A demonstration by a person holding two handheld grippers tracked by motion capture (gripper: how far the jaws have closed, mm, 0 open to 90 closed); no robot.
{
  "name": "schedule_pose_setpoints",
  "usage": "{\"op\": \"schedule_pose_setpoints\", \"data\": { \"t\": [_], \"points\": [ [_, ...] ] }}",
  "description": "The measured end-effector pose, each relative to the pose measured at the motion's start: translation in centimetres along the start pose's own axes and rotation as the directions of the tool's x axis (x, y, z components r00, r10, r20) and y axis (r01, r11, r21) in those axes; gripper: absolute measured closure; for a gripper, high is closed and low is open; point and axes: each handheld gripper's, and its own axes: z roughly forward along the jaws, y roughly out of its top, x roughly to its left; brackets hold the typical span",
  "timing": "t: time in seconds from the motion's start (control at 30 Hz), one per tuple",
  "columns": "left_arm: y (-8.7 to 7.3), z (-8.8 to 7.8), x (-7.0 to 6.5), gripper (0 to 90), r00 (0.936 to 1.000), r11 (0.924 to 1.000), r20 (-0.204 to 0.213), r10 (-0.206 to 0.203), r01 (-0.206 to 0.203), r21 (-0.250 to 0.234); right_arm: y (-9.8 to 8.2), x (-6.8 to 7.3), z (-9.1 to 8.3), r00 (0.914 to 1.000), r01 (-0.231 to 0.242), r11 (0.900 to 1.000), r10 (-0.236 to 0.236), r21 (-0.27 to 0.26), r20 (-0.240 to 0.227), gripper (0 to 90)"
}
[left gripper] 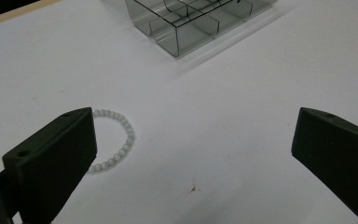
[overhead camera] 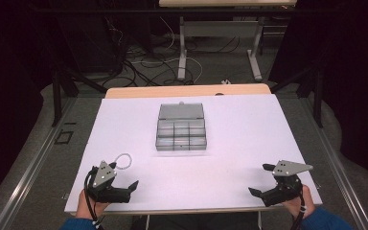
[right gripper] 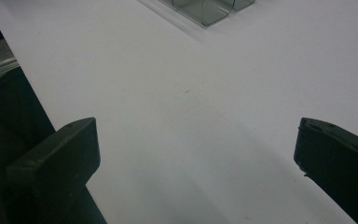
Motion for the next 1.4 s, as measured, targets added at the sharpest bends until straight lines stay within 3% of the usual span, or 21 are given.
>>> {"op": "schedule_pose_setpoints", "data": {
  "t": [0.4,0.47,0.73,1.4],
  "points": [
    [0.3,0.2,0.0,0.0,1.0,0.9996,-0.007,0.004,-0.004,0.03,-0.1,0.0,0.1,1.0,0.0,1.0,0.0,0.025,-0.002,0.0],
    [0.4,0.3,0.1,0.1,0.9999,0.9991,-0.01,0.011,-0.011,0.041,-0.1,0.1,0.2,0.9998,0.001,1.0,-0.001,0.02,0.019,0.0],
    [0.7,0.8,0.5,0.1,0.9999,0.9979,-0.017,0.0,0.001,0.065,-0.1,-0.1,0.2,1.0,0.006,0.999,-0.006,0.037,-0.002,0.0],
    [1.1,2.0,3.2,0.1,0.9963,0.9928,-0.064,-0.057,0.063,0.102,-0.1,-0.1,0.2,1.0,0.002,0.999,-0.003,0.047,0.005,0.0]
  ]
}}
